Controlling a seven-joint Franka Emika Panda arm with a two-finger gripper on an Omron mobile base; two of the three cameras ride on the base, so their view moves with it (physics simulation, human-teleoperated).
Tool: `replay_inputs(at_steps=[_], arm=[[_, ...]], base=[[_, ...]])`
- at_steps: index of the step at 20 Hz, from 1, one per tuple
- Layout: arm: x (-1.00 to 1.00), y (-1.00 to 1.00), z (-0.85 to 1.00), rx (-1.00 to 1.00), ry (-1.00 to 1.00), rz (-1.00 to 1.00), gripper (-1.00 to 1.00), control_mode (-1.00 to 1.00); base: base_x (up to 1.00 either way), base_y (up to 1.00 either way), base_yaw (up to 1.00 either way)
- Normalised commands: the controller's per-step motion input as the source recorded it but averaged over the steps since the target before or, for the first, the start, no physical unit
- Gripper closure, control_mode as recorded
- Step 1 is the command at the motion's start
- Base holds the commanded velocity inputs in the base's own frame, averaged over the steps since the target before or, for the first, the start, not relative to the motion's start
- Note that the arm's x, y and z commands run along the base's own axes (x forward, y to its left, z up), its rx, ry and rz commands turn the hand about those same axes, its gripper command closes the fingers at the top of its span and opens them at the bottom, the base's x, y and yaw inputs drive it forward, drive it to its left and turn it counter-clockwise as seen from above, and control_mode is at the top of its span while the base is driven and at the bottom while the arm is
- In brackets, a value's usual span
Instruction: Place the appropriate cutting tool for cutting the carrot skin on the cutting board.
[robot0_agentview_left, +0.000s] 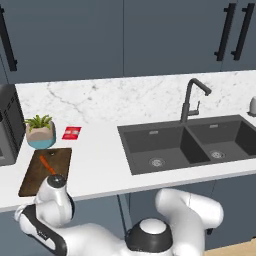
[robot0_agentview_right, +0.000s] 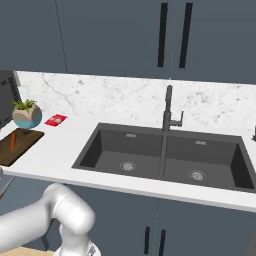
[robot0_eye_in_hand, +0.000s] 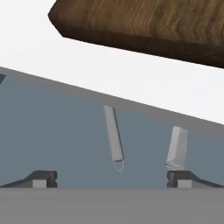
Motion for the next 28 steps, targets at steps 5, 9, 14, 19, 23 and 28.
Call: replay_inputs(at_steps=[5, 9, 14, 19, 23, 28], arm=[[0.19, 0.36, -0.41, -0.21, 0.00, 0.00, -1.00, -1.00], [0.04, 0.35, -0.49, -0.22, 0.00, 0.00, -1.00, -1.00], [0.00, 0.00, 0.00, 0.00, 0.00, 0.00, -1.00, -1.00], [0.10, -0.05, -0.15, 0.03, 0.00, 0.00, -1.00, -1.00], [0.10, -0.06, -0.45, 0.05, 0.00, 0.00, -1.00, -1.00], [0.04, -0.01, -0.27, 0.00, 0.00, 0.00, -1.00, -1.00]], base=[[0.00, 0.00, 0.00], [0.00, 0.00, 0.00], [0.00, 0.00, 0.00], [0.00, 0.00, 0.00], [0.00, 0.00, 0.00], [0.00, 0.00, 0.00]])
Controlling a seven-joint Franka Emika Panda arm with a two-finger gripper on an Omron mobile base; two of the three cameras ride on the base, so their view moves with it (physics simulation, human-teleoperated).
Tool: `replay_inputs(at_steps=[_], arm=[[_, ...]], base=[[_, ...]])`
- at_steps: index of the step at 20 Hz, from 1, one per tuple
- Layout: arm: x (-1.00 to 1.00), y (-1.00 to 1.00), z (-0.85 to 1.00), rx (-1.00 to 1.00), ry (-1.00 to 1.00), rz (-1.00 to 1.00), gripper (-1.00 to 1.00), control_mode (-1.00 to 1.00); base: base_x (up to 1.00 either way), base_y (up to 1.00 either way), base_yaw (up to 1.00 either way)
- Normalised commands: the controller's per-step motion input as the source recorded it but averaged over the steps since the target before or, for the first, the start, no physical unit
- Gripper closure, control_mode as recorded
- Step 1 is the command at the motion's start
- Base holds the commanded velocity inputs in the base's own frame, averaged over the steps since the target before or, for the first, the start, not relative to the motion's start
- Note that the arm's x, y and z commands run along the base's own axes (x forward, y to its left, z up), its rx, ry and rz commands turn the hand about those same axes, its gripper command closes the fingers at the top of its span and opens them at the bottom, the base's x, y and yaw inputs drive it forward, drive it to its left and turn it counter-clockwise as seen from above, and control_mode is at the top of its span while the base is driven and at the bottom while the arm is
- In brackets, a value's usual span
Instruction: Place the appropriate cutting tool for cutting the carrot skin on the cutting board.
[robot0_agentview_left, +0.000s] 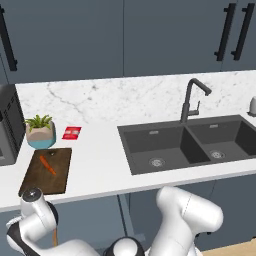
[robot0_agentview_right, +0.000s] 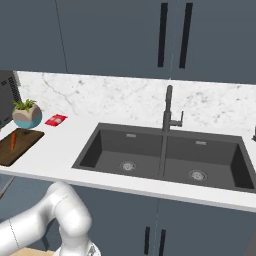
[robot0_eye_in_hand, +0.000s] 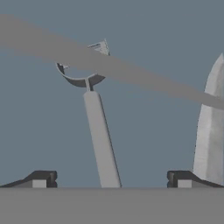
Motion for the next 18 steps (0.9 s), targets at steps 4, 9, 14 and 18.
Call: replay_inputs(at_steps=[4, 9, 14, 18], arm=[[0.00, 0.00, -0.01, 0.00, 0.00, 0.00, -1.00, -1.00], [0.00, 0.00, -0.06, 0.00, 0.00, 0.00, -1.00, -1.00], [0.00, 0.00, 0.00, 0.00, 0.00, 0.00, -1.00, -1.00], [0.00, 0.00, 0.00, 0.00, 0.00, 0.00, -1.00, -1.00]], base=[[0.00, 0.00, 0.00], [0.00, 0.00, 0.00], [0.00, 0.00, 0.00], [0.00, 0.00, 0.00]])
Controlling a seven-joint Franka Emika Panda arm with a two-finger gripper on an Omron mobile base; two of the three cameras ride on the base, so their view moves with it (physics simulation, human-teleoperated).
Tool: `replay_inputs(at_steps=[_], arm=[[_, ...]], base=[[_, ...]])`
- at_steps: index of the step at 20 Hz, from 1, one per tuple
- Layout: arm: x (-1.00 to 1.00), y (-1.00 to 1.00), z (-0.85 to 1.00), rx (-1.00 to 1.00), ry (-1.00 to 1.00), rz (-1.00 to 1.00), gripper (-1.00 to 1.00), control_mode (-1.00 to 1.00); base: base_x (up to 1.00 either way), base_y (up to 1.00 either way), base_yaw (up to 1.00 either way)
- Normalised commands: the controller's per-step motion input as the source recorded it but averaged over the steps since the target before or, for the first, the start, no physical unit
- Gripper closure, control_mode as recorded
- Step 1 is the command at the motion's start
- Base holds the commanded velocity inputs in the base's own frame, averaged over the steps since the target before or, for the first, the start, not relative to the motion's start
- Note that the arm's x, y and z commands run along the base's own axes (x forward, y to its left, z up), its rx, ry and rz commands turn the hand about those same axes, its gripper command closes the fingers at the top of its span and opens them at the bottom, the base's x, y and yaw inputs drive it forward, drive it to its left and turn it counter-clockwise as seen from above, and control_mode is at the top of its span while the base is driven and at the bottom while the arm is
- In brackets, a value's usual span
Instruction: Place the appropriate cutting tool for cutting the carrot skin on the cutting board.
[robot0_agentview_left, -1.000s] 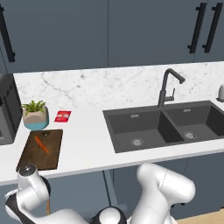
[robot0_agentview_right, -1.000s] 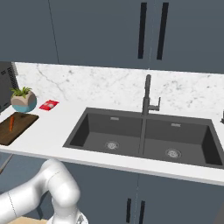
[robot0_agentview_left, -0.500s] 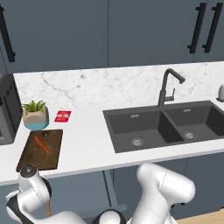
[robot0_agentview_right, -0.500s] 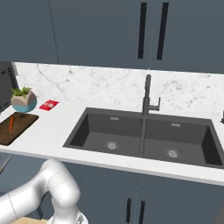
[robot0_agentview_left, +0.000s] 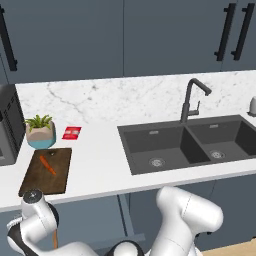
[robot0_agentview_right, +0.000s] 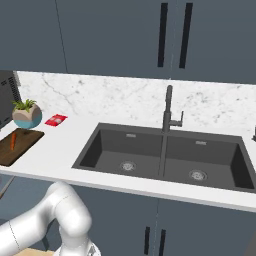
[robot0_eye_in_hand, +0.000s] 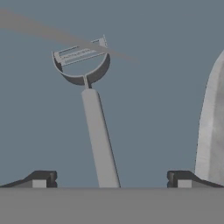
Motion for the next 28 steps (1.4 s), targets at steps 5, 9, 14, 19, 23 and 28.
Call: replay_inputs(at_steps=[5, 9, 14, 19, 23, 28], arm=[[0.00, 0.00, 0.00, 0.00, 0.00, 0.00, -1.00, -1.00], [0.00, 0.00, 0.00, 0.00, 0.00, 0.00, -1.00, -1.00], [0.00, 0.00, 0.00, 0.00, 0.00, 0.00, -1.00, -1.00], [0.00, 0.00, 0.00, 0.00, 0.00, 0.00, -1.00, -1.00], [0.00, 0.00, -0.19, 0.00, 0.03, 0.00, -1.00, -1.00], [0.00, 0.00, -0.06, 0.00, 0.01, 0.00, -1.00, -1.00]], base=[[0.00, 0.00, 0.00], [0.00, 0.00, 0.00], [0.00, 0.00, 0.00], [0.00, 0.00, 0.00], [0.00, 0.00, 0.00], [0.00, 0.00, 0.00]])
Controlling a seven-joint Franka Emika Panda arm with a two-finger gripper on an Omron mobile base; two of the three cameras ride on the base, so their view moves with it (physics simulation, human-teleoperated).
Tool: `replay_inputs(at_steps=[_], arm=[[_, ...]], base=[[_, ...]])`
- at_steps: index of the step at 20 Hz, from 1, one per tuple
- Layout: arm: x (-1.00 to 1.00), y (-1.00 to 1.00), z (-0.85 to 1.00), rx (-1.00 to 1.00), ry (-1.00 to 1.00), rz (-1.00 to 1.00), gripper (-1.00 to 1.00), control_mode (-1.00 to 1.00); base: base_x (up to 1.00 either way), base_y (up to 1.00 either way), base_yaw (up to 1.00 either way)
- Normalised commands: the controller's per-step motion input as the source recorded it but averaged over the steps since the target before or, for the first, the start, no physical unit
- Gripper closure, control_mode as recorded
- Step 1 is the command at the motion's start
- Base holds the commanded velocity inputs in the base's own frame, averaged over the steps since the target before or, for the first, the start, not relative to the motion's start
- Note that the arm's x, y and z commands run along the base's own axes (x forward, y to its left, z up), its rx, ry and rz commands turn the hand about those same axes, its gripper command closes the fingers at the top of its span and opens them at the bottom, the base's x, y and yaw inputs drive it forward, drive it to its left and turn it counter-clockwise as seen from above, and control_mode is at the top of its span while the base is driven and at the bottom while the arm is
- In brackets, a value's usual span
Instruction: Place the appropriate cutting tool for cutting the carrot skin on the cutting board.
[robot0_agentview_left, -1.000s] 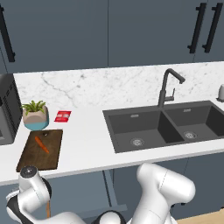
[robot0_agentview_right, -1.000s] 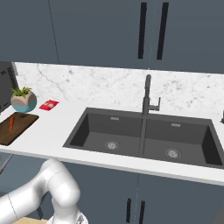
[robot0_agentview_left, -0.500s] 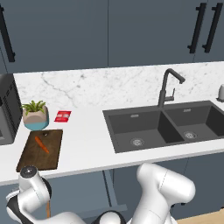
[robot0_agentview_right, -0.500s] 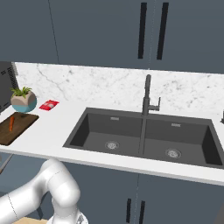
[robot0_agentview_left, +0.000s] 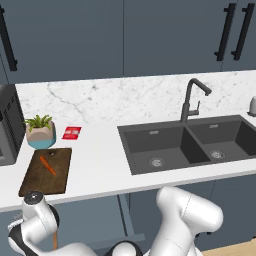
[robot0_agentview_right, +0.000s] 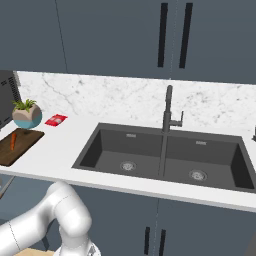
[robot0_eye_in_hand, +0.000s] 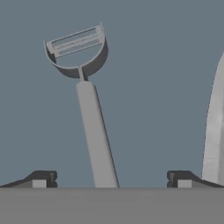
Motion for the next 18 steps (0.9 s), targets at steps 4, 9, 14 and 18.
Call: replay_inputs(at_steps=[4, 9, 14, 18], arm=[[0.00, 0.00, -0.01, 0.00, 0.00, 0.00, -1.00, -1.00], [0.05, 0.03, -0.28, -0.01, 0.03, 0.00, -1.00, -1.00], [0.00, 0.02, 0.00, 0.00, 0.00, 0.00, -1.00, -1.00], [0.00, 0.12, -0.08, 0.00, 0.00, 0.00, -1.00, -1.00]], base=[[0.00, 0.00, 0.00], [0.00, 0.00, 0.00], [0.00, 0.00, 0.00], [0.00, 0.00, 0.00]])
